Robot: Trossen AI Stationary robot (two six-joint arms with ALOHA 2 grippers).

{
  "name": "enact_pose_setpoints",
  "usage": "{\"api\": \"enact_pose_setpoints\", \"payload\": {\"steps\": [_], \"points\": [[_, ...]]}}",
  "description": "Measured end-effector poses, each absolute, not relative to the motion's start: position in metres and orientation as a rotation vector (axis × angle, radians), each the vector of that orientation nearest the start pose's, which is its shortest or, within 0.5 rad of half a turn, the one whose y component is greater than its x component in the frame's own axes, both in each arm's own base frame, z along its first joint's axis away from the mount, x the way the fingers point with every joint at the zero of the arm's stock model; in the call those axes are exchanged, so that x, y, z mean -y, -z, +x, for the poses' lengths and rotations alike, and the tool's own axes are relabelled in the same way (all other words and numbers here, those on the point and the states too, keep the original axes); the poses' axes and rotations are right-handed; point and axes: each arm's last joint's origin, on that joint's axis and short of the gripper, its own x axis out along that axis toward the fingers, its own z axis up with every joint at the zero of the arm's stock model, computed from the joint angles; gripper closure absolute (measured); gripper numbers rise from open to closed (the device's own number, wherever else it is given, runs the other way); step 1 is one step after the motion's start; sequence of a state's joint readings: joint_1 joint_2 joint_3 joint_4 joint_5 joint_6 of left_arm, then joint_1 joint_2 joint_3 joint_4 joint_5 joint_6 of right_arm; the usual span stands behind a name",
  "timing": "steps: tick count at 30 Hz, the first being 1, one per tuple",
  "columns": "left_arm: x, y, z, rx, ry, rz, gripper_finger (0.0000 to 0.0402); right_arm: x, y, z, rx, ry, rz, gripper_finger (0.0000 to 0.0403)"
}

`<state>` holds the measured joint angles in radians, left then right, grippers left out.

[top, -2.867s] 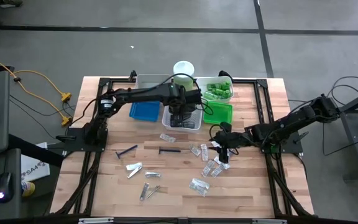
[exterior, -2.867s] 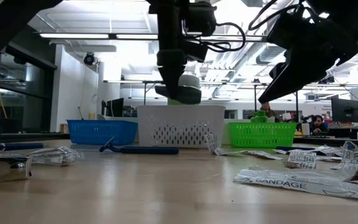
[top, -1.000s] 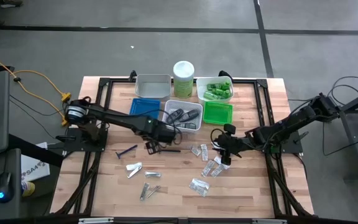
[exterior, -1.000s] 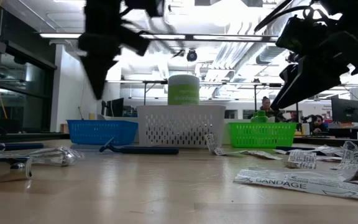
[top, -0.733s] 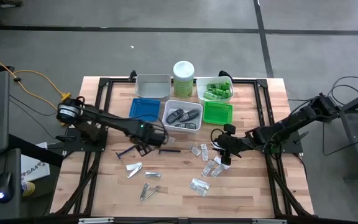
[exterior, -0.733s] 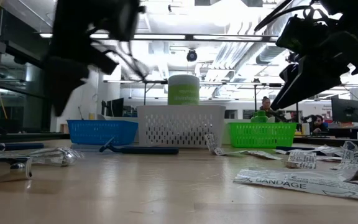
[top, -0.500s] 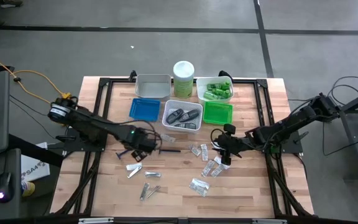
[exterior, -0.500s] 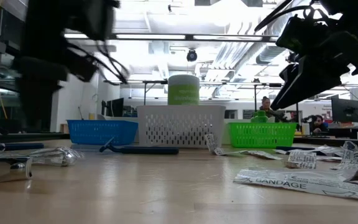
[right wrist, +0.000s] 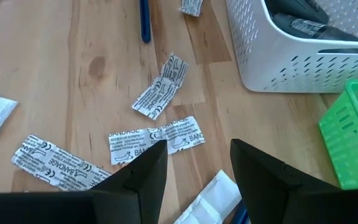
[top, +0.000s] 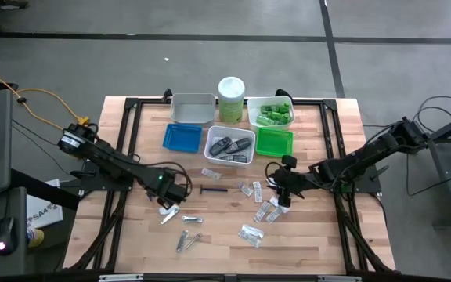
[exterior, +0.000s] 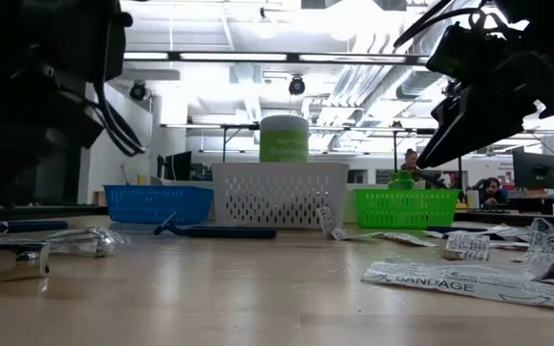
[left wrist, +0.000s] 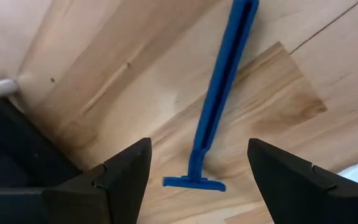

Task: Pick & Place Travel size toiletries
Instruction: Put the blue razor into the grey bin

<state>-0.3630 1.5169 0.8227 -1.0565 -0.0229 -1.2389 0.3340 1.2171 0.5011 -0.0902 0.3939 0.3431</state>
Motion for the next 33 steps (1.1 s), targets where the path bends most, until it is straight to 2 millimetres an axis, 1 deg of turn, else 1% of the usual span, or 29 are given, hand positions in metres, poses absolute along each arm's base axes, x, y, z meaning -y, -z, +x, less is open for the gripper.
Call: {"api": "enact_pose_setpoints", "payload": {"steps": [5,9,16,23,28,33], "points": [[0.076,-0.149,0.200,-1.549,-0.775,-0.611,0.0161,-0.061,-0.167,0.210,-0.730,0.184,0.040,0.0234],[0.075,-0.145,0.197,-1.550,-0.770,-0.617,0.0187,-0.061,-0.167,0.210,-0.730,0.184,0.040,0.0234],[0.074,-0.144,0.197,-1.553,-0.747,-0.591,0.0241,-0.061,-0.167,0.210,-0.730,0.184,0.040,0.0234],[0.073,-0.143,0.196,-1.543,-0.763,-0.563,0.0292,-0.061,-0.167,0.210,-0.730,0.184,0.040,0.0234],[0.073,-0.143,0.197,-1.544,-0.752,-0.555,0.0307,-0.061,-0.167,0.210,-0.730,0.183,0.040,0.0234],[0.073,-0.142,0.197,-1.541,-0.736,-0.549,0.0309,-0.061,-0.167,0.210,-0.730,0.184,0.040,0.0234]]}}
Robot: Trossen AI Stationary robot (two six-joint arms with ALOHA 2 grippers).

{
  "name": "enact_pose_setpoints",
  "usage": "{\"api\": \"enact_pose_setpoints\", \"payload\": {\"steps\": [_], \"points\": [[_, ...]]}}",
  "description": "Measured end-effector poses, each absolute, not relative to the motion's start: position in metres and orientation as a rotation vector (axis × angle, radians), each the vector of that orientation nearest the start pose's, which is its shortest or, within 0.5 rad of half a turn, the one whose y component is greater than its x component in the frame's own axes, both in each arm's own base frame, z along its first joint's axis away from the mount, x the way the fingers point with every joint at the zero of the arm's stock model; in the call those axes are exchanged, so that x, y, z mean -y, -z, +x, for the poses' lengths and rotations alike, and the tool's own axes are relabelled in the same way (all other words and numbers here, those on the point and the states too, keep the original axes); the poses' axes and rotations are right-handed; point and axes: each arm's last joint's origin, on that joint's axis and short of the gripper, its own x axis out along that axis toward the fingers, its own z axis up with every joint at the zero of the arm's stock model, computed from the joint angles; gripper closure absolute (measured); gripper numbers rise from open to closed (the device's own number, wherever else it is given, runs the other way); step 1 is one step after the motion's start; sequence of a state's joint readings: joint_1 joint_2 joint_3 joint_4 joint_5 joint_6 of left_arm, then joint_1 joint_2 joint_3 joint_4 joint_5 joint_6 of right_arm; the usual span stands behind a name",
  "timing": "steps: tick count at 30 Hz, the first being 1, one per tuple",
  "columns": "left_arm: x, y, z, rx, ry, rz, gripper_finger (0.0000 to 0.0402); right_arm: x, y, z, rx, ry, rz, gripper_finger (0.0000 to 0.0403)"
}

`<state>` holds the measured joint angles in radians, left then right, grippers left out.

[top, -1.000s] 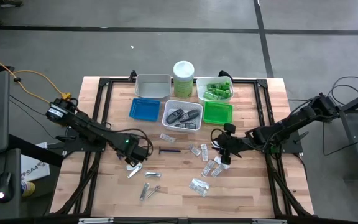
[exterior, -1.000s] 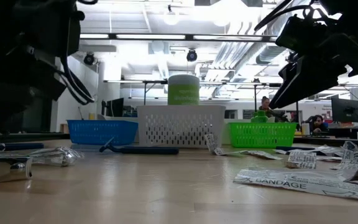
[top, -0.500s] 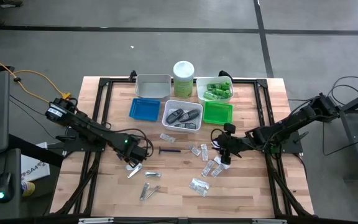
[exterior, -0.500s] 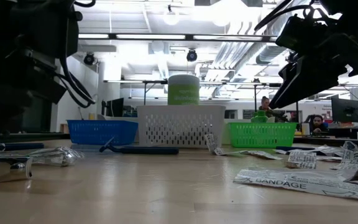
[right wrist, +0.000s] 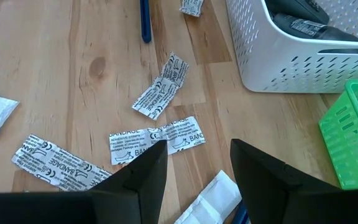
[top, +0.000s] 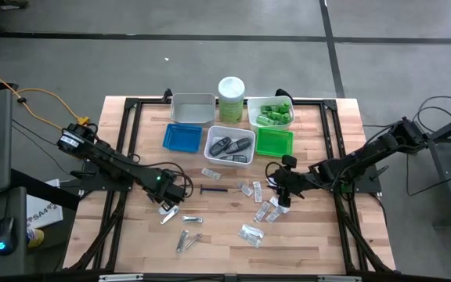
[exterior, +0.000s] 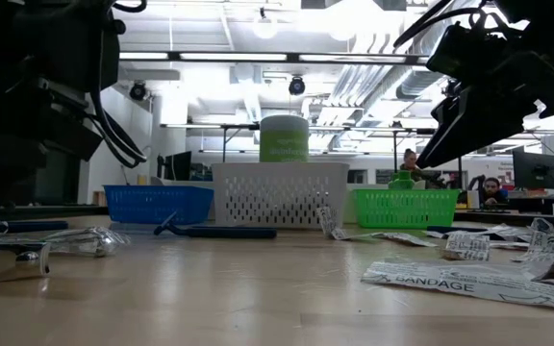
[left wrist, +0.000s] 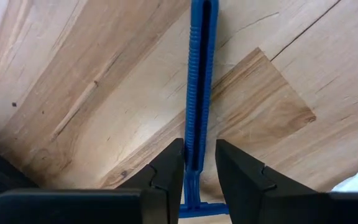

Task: Pick & Place Travel size toiletries
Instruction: Put the blue razor into the grey bin

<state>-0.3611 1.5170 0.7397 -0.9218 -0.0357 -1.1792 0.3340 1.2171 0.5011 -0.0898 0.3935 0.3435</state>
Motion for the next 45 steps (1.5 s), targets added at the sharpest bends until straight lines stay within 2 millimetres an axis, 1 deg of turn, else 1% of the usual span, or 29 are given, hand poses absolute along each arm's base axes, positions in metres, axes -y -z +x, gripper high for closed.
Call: {"api": "enact_pose_setpoints", "payload": {"steps": [4,7,14,17,22,25,27,31,34,36,39,40,41,44,45], "points": [[0.071,-0.133,0.192,-1.544,-0.723,-0.559,0.0310,-0.061,-0.168,0.210,-0.726,0.183,0.042,0.0234],[0.070,-0.125,0.185,-1.560,-0.749,-0.595,0.0310,-0.061,-0.168,0.210,-0.726,0.182,0.042,0.0234],[0.069,-0.124,0.183,-1.559,-0.755,-0.632,0.0311,-0.061,-0.168,0.211,-0.719,0.182,0.045,0.0234],[0.069,-0.124,0.183,-1.557,-0.767,-0.646,0.0327,-0.061,-0.168,0.211,-0.719,0.181,0.045,0.0234],[0.070,-0.124,0.183,-1.555,-0.778,-0.657,0.0379,-0.061,-0.168,0.211,-0.719,0.182,0.046,0.0234],[0.070,-0.127,0.185,-1.557,-0.773,-0.644,0.0380,-0.061,-0.168,0.211,-0.718,0.181,0.046,0.0234],[0.072,-0.133,0.191,-1.548,-0.750,-0.625,0.0377,-0.061,-0.168,0.211,-0.719,0.181,0.046,0.0234],[0.075,-0.154,0.204,-1.499,-0.727,-0.549,0.0373,-0.061,-0.169,0.211,-0.717,0.178,0.040,0.0234],[0.072,-0.174,0.219,-1.418,-0.706,-0.515,0.0377,-0.062,-0.169,0.211,-0.711,0.174,0.034,0.0234],[0.067,-0.186,0.223,-1.395,-0.710,-0.469,0.0378,-0.062,-0.170,0.212,-0.703,0.170,0.029,0.0234],[0.055,-0.203,0.237,-1.317,-0.686,-0.417,0.0377,-0.062,-0.170,0.213,-0.693,0.165,0.025,0.0234],[0.049,-0.209,0.239,-1.305,-0.693,-0.390,0.0377,-0.062,-0.171,0.213,-0.689,0.164,0.025,0.0234],[0.041,-0.215,0.240,-1.299,-0.705,-0.354,0.0377,-0.062,-0.171,0.213,-0.685,0.163,0.025,0.0234],[0.014,-0.235,0.255,-1.225,-0.712,-0.285,0.0376,-0.062,-0.172,0.214,-0.680,0.158,0.016,0.0234],[0.004,-0.241,0.257,-1.224,-0.714,-0.252,0.0376,-0.062,-0.172,0.214,-0.674,0.156,0.016,0.0234]]}}
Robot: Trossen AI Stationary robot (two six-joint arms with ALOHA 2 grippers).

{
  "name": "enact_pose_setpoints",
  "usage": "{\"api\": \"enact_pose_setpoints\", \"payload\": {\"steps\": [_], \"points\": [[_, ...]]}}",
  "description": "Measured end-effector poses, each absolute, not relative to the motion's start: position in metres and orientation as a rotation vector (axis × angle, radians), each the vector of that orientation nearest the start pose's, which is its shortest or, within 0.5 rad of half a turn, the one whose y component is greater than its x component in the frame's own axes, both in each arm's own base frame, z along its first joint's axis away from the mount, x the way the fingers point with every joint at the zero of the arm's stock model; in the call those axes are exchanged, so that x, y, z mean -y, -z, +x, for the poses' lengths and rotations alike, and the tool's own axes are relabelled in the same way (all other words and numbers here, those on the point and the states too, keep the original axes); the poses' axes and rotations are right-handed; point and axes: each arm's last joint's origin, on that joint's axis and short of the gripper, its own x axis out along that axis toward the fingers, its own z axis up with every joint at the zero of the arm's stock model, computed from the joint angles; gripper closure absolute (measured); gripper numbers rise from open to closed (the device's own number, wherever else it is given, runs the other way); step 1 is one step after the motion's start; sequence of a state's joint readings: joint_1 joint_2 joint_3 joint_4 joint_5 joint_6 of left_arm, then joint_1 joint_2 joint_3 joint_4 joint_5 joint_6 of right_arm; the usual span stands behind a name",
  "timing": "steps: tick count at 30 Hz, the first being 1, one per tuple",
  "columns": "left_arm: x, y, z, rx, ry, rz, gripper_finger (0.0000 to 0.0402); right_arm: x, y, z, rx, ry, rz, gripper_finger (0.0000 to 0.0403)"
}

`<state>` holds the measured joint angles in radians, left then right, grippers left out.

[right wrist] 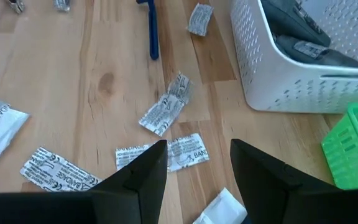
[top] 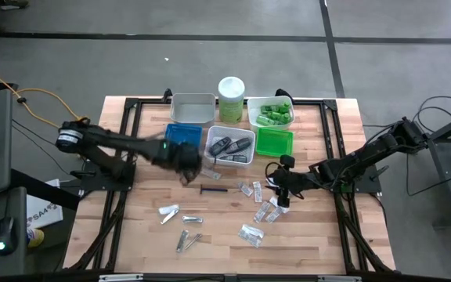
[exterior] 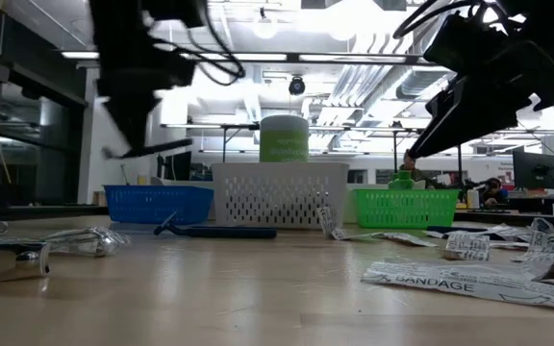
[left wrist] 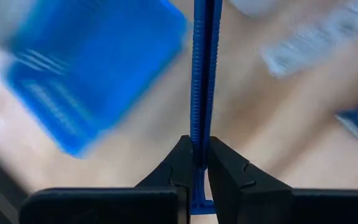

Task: Pick & Place Travel size toiletries
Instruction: Put the blue razor into the grey bin

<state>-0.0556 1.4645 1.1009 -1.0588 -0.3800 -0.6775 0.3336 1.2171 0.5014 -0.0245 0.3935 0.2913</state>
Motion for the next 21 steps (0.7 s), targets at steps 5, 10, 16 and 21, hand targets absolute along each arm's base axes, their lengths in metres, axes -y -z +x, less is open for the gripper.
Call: {"api": "enact_pose_setpoints", "payload": {"steps": [5,10,16,21], "points": [[-0.057,-0.269,0.270,-1.133,-0.685,-0.077,0.0376,-0.062,-0.172,0.214,-0.671,0.157,0.014,0.0234],[-0.120,-0.279,0.265,-1.081,-0.648,-0.005,0.0376,-0.062,-0.172,0.214,-0.671,0.157,0.014,0.0234],[-0.177,-0.266,0.248,-1.144,-0.642,0.017,0.0376,-0.062,-0.172,0.214,-0.672,0.157,0.014,0.0234],[-0.205,-0.247,0.247,-1.200,-0.582,0.085,0.0375,-0.062,-0.172,0.214,-0.672,0.156,0.010,0.0234]]}}
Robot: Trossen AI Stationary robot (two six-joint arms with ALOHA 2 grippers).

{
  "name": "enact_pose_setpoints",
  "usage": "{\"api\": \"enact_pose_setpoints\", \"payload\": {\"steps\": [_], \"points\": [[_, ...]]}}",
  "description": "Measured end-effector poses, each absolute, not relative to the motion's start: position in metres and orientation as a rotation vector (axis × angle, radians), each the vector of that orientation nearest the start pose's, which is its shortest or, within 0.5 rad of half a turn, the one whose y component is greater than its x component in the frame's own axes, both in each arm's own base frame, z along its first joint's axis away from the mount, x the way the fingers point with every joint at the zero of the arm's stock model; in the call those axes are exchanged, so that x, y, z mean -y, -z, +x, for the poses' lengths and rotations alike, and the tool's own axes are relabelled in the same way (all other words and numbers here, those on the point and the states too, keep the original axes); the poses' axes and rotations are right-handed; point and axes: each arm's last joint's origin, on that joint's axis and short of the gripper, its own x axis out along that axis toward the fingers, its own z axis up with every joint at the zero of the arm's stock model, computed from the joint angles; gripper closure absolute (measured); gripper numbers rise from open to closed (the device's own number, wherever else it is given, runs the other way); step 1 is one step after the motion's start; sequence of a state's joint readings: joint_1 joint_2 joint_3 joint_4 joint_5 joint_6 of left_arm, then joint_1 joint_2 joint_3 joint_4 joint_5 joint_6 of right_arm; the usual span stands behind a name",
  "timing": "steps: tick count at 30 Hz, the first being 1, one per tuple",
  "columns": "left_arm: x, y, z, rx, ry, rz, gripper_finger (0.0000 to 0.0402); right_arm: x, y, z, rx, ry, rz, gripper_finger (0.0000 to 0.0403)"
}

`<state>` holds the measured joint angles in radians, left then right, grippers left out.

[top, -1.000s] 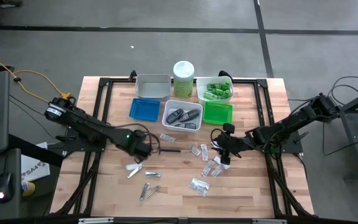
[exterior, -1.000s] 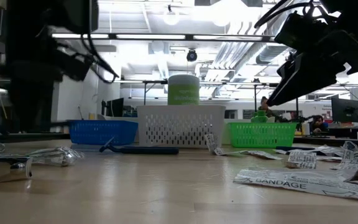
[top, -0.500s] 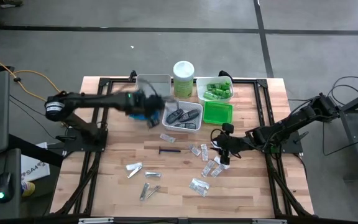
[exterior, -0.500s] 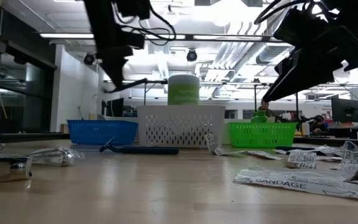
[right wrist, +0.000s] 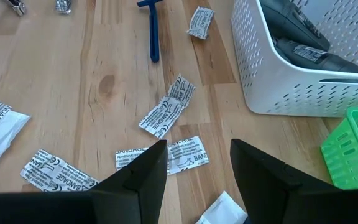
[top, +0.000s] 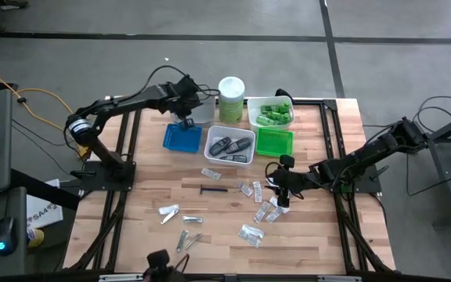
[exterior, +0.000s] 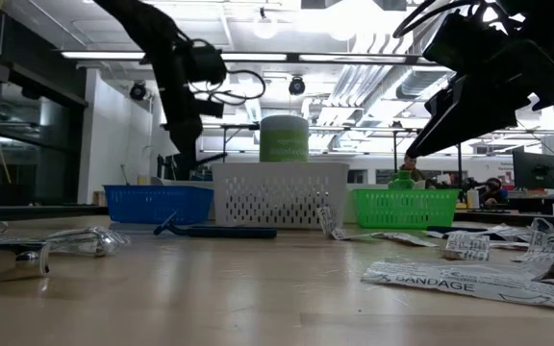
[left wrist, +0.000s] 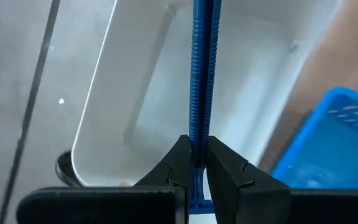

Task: Pick & Place Travel size toiletries
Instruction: Put the blue razor into the grey bin

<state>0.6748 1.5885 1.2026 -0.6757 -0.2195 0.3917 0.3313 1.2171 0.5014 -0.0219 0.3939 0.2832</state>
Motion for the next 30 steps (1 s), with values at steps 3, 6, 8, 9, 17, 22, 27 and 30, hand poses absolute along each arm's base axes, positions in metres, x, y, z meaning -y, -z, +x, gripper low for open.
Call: {"api": "enact_pose_setpoints", "payload": {"steps": [3,6,8,9,17,22,27,30], "points": [[-0.218,-0.240,0.249,-1.199,-0.588,0.128,0.0375,-0.062,-0.172,0.214,-0.673,0.156,0.010,0.0234],[-0.223,-0.232,0.253,-1.210,-0.582,0.148,0.0375,-0.062,-0.172,0.214,-0.674,0.156,0.011,0.0234],[-0.224,-0.227,0.254,-1.233,-0.562,0.167,0.0374,-0.062,-0.172,0.214,-0.676,0.156,0.014,0.0234],[-0.224,-0.225,0.255,-1.241,-0.553,0.175,0.0371,-0.062,-0.172,0.214,-0.677,0.156,0.014,0.0234],[-0.220,-0.218,0.261,-1.288,-0.575,0.212,0.0282,-0.062,-0.171,0.213,-0.690,0.153,0.021,0.0234],[-0.216,-0.224,0.261,-1.269,-0.634,0.172,0.0249,-0.062,-0.170,0.212,-0.699,0.158,0.029,0.0234],[-0.204,-0.237,0.259,-1.236,-0.587,0.029,0.0246,-0.062,-0.170,0.212,-0.700,0.159,0.032,0.0234],[-0.187,-0.249,0.260,-1.241,-0.518,-0.061,0.0245,-0.062,-0.170,0.212,-0.703,0.160,0.031,0.0234]]}}
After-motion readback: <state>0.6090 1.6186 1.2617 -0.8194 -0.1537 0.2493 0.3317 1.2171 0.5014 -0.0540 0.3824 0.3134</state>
